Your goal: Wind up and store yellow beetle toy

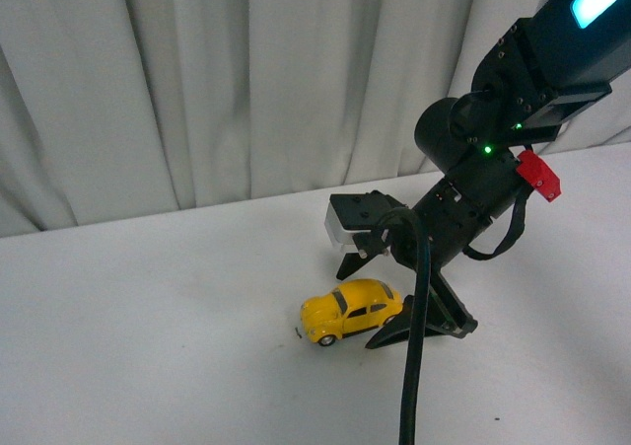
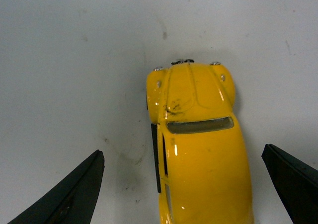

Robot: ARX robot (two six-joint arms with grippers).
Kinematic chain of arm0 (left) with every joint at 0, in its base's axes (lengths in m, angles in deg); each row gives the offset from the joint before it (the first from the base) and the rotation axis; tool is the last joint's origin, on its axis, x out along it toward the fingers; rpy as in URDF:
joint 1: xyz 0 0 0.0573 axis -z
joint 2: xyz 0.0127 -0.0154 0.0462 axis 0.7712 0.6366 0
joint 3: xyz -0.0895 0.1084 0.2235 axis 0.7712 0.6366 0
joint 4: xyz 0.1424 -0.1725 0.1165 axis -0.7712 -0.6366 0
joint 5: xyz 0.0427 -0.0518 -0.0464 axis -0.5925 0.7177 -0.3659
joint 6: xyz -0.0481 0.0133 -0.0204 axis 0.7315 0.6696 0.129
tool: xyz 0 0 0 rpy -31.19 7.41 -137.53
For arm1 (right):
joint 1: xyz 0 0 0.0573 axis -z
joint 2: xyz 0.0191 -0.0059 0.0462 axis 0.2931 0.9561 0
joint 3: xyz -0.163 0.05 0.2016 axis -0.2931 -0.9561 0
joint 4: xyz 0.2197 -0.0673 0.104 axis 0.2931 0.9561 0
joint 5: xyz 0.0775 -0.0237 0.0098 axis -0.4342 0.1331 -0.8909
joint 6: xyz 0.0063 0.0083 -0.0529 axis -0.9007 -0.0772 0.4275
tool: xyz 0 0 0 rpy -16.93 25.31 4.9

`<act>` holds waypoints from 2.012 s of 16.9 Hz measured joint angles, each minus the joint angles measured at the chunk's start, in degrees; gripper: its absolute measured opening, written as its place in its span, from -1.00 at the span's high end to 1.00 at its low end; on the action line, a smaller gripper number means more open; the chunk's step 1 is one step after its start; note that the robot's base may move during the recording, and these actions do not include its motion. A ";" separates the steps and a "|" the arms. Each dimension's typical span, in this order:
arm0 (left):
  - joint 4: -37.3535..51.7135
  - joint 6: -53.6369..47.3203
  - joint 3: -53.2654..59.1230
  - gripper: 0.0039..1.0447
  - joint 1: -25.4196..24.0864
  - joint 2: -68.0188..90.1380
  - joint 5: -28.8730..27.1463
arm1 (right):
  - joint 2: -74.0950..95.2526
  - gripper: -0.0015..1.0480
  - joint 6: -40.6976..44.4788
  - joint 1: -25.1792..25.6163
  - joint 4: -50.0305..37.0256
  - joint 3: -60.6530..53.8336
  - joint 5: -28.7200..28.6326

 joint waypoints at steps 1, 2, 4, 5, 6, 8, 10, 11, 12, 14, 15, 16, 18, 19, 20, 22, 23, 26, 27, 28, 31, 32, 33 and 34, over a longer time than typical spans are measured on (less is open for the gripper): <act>0.00 0.00 0.00 -0.88 0.00 0.00 0.02 | 0.00 -0.87 -0.07 0.00 -0.11 -0.44 0.66; 0.00 0.00 0.00 -0.88 0.00 0.00 0.02 | 0.00 -0.79 -0.07 0.00 -0.17 -0.50 1.33; 0.00 0.00 0.00 -0.88 0.00 0.00 0.00 | 0.00 -0.42 0.00 0.02 -0.33 -0.50 1.42; 0.00 0.00 0.00 -0.88 0.00 0.00 0.00 | 0.00 -0.24 0.17 0.02 -0.37 -0.50 1.44; 0.00 0.00 0.00 -0.88 0.00 0.00 0.02 | 0.00 -0.04 0.20 0.00 -0.33 -0.48 1.42; 0.00 0.00 0.00 -0.88 0.00 0.00 0.02 | 0.00 0.19 0.22 -0.07 0.11 -0.17 1.36; 0.00 0.00 0.00 -0.88 0.00 0.00 0.00 | 0.17 0.20 0.44 -0.39 0.55 0.61 0.85; 0.00 0.00 0.00 -0.88 0.00 0.00 0.02 | 0.22 0.20 0.68 -0.66 0.33 0.96 0.11; 0.00 0.00 0.00 -0.88 0.00 0.00 0.02 | 0.22 0.20 1.68 -1.38 -0.39 1.01 -1.33; 0.00 0.00 0.00 -0.88 0.00 0.00 0.02 | 0.22 0.20 1.18 -2.40 -2.16 0.70 -2.49; 0.00 0.00 0.00 -0.88 0.00 0.00 0.02 | 0.22 0.20 0.92 -2.56 -2.69 0.33 -2.47; 0.00 0.00 0.00 -0.88 0.00 0.00 0.00 | 0.22 0.20 0.09 -2.62 -3.30 -0.63 -2.12; 0.00 0.00 0.00 -0.88 0.00 0.00 0.02 | 0.20 0.20 -1.55 -2.54 -4.70 -1.99 -1.86; 0.00 0.00 0.00 -0.88 0.00 0.00 0.02 | 0.09 0.20 -2.67 -2.47 -5.18 -2.45 -1.79; 0.00 0.00 0.00 -0.88 0.00 0.00 0.02 | -0.09 0.20 -3.83 -2.40 -5.38 -2.86 -1.55; 0.00 0.00 0.00 -0.88 0.00 0.00 0.00 | -0.20 0.20 -5.27 -1.81 -5.33 -3.23 -1.05; 0.00 0.00 0.00 -0.88 0.00 0.00 0.00 | -0.22 0.20 -5.53 -1.44 -5.22 -3.39 -0.96; 0.00 0.00 0.00 -0.88 0.00 0.00 0.02 | -1.36 0.20 -4.90 2.86 -3.80 -5.18 0.37; 0.00 0.00 0.00 -0.88 0.00 0.00 0.02 | -1.73 0.20 -4.50 3.67 -3.63 -5.70 0.85; 0.00 0.00 0.00 -0.88 0.00 0.00 0.02 | -2.10 0.20 -3.85 4.74 -3.48 -6.32 1.42; 0.00 0.00 0.00 -0.88 0.00 0.00 0.02 | -3.72 0.20 -2.73 7.34 -3.56 -9.01 2.67; 0.00 0.00 0.00 -0.88 0.00 0.00 0.02 | -4.35 0.20 -2.51 8.17 -3.74 -10.19 2.93; 0.00 0.02 0.00 -0.88 0.00 0.00 0.02 | -4.90 0.20 -2.38 8.90 -3.98 -11.30 3.06; 0.00 0.00 0.00 -0.88 0.00 0.00 0.02 | -5.53 0.20 -2.32 9.62 -4.15 -12.46 3.15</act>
